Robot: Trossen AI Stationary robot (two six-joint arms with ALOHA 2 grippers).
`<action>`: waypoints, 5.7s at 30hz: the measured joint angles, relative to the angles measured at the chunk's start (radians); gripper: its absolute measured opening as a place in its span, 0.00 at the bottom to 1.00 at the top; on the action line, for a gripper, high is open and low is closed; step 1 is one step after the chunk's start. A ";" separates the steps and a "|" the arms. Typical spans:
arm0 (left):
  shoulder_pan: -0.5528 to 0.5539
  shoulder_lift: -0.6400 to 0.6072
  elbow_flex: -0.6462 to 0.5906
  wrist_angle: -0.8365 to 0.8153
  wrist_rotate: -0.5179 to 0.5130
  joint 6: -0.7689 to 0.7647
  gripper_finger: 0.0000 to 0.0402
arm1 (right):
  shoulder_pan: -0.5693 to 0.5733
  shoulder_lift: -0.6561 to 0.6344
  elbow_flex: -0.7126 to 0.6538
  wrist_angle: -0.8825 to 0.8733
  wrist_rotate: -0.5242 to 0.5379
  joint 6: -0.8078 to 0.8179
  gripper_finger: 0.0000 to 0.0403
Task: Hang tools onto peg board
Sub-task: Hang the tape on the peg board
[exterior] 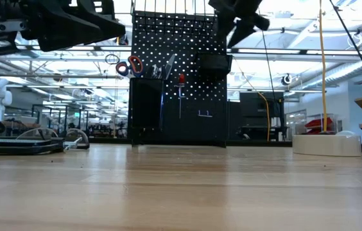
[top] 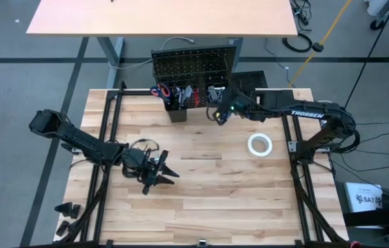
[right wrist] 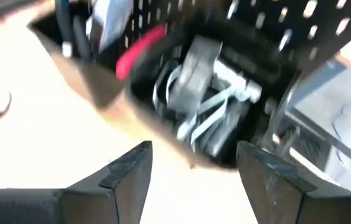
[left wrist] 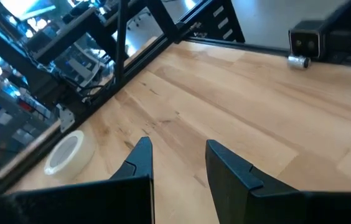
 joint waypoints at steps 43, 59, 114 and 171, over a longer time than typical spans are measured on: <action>0.000 -0.534 0.064 -0.661 -0.386 -0.663 0.21 | 0.242 -0.058 -0.664 -0.106 -0.316 0.418 0.54; 0.000 -0.529 0.064 -0.660 -0.386 -0.661 0.21 | 0.115 -0.058 -0.698 -0.010 -0.387 0.302 0.54; 0.000 -0.494 -0.132 -0.383 -0.292 -0.664 0.21 | 0.166 0.474 -0.554 1.481 0.310 -0.360 0.17; 0.000 -0.495 -0.132 -0.389 -0.272 -0.630 0.21 | -0.062 0.650 -0.449 1.605 0.458 -0.386 0.17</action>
